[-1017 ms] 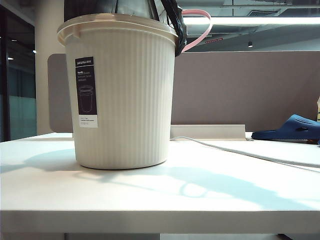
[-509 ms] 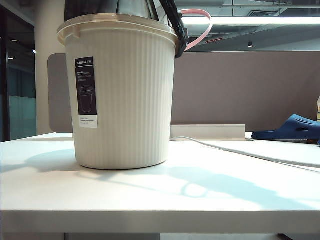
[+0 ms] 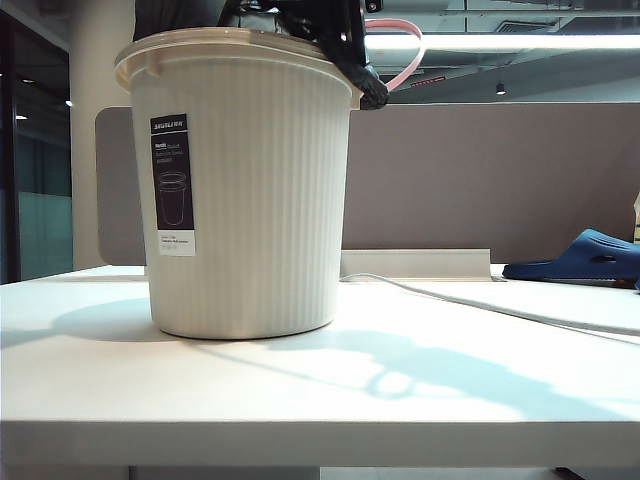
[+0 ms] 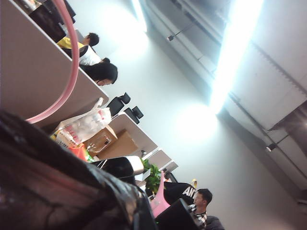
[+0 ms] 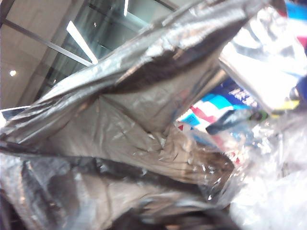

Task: Open the ring lid of the trash can, pull out the black garbage bag inside, and place it on the table.

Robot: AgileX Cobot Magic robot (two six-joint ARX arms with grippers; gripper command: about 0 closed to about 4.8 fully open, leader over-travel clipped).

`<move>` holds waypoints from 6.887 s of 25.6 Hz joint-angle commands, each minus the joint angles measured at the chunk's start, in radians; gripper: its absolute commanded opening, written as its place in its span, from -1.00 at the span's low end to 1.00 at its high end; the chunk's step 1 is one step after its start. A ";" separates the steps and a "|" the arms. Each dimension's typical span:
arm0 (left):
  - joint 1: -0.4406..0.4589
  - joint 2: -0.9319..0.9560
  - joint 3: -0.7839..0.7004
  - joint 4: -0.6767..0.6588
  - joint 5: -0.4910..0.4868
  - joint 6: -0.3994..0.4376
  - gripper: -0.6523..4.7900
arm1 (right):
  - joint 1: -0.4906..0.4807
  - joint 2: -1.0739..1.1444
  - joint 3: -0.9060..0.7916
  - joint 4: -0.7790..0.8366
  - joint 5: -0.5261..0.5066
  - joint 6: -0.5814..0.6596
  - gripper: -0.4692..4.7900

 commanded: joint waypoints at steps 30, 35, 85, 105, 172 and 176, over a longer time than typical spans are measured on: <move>0.006 -0.003 0.004 0.011 0.142 0.011 -0.78 | 0.084 -0.197 0.006 -0.441 0.220 0.224 0.50; 0.006 -0.003 0.004 0.015 0.171 0.006 -0.78 | 0.149 -0.197 0.006 -0.474 0.407 0.245 0.50; 0.006 -0.003 0.004 -0.001 0.212 0.034 -0.78 | 0.089 -0.109 0.056 -0.083 0.315 0.218 -0.85; 0.006 -0.003 0.004 0.067 0.126 0.037 -0.26 | -0.004 -0.108 0.145 -0.007 0.075 0.129 -0.85; 0.006 -0.035 0.004 0.058 0.290 0.194 0.26 | -0.386 0.036 0.936 -0.172 -0.244 0.051 -0.85; 0.006 -0.035 0.004 0.058 0.291 0.195 0.26 | -0.450 0.035 0.944 -0.174 -0.258 0.051 -0.85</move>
